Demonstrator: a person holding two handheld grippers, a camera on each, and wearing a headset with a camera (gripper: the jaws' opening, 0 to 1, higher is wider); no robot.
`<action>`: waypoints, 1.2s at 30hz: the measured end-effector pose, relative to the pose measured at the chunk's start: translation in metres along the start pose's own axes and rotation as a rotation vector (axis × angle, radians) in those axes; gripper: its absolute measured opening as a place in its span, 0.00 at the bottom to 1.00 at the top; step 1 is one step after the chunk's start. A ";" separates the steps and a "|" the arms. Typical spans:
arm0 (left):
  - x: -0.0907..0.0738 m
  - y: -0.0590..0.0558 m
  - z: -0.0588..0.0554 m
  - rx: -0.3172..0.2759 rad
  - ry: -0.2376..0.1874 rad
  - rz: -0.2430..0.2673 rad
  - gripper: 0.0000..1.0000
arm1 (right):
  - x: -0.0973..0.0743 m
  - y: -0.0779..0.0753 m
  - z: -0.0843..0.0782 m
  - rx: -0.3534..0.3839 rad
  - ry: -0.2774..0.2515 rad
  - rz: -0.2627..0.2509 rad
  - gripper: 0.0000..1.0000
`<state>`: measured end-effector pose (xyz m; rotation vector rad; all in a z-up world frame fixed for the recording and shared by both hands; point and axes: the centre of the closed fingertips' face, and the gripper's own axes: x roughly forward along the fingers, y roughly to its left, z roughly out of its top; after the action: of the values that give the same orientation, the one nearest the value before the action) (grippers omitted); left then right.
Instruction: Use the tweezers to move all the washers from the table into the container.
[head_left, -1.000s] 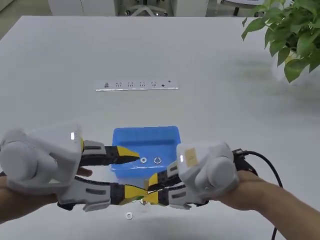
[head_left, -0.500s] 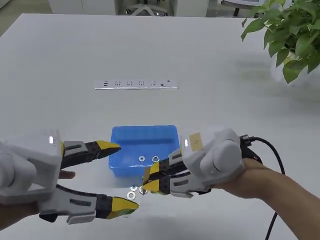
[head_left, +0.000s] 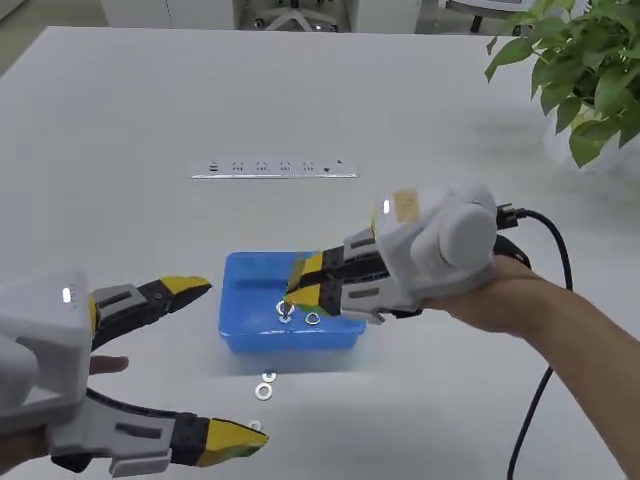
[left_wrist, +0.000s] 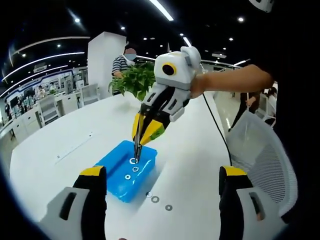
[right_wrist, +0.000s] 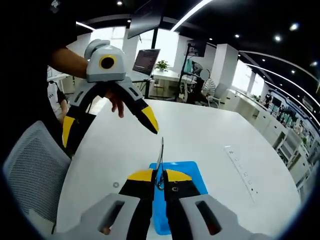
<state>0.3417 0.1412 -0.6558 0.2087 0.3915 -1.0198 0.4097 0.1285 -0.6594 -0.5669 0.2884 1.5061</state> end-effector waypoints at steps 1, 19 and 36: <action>0.000 0.000 0.000 -0.001 0.001 0.000 0.99 | 0.000 -0.004 0.000 -0.004 0.000 -0.005 0.08; -0.001 0.001 -0.004 -0.011 0.007 0.004 0.99 | 0.020 -0.048 -0.022 -0.023 0.039 -0.065 0.08; 0.005 0.008 -0.002 -0.029 0.010 0.013 0.97 | 0.039 -0.054 -0.056 0.033 0.094 -0.032 0.08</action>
<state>0.3503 0.1416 -0.6600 0.1900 0.4130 -1.0004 0.4747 0.1341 -0.7168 -0.6146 0.3743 1.4435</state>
